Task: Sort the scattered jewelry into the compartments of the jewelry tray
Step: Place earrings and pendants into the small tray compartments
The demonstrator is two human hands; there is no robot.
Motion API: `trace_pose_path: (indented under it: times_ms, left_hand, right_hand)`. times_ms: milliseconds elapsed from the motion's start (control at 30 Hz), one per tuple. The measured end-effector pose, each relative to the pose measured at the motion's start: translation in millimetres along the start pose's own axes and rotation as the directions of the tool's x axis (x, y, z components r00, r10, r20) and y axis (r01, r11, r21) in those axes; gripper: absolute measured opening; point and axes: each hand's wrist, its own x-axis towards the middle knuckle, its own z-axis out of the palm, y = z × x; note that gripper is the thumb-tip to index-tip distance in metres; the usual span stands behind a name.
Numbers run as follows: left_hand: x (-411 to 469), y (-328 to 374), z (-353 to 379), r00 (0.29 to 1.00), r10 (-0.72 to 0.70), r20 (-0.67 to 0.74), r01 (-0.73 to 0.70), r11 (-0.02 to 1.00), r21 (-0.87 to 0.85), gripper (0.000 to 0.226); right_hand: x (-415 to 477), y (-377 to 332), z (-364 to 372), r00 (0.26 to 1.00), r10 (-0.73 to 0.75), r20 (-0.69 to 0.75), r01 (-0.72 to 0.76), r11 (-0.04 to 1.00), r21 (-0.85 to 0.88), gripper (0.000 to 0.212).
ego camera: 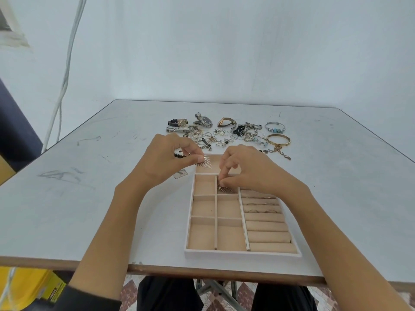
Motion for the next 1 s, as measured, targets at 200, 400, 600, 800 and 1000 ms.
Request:
trace_pose_path:
  times_ms: [200,400,600,800,1000]
  left_hand:
    - [0.5,2.6,0.1,0.999,0.02,0.025,-0.02,1.0,0.016,0.01]
    - [0.1,2.2,0.0,0.998,0.023,0.058,-0.022,1.0,-0.009,0.008]
    - [0.7,0.3,0.4,0.998,0.032,0.054,-0.031,0.999,-0.011,0.009]
    - [1.2,-1.2,2.2,0.99,0.091,0.106,-0.091,0.996,-0.007,0.016]
    - [2.0,-4.7,4.8,0.98,0.123,0.157,-0.131,0.991,0.037,0.026]
  right_hand:
    - [-0.9,-0.2,0.0,1.0,0.008,0.003,-0.008,1.0,-0.019,0.005]
    - [-9.0,0.9,-17.7,0.99,0.081,-0.115,-0.058,0.981,0.187,0.006]
    - [-38.4,26.8,-22.1,0.931,0.247,-0.267,-0.178,0.949,0.259,0.023]
    - [-91.8,38.5,2.0,0.881,0.434,-0.188,-0.426,0.901,0.083,0.044]
    - [-111.6,35.2,22.7,0.863,0.501,-0.065,-0.503,0.837,-0.218,0.059]
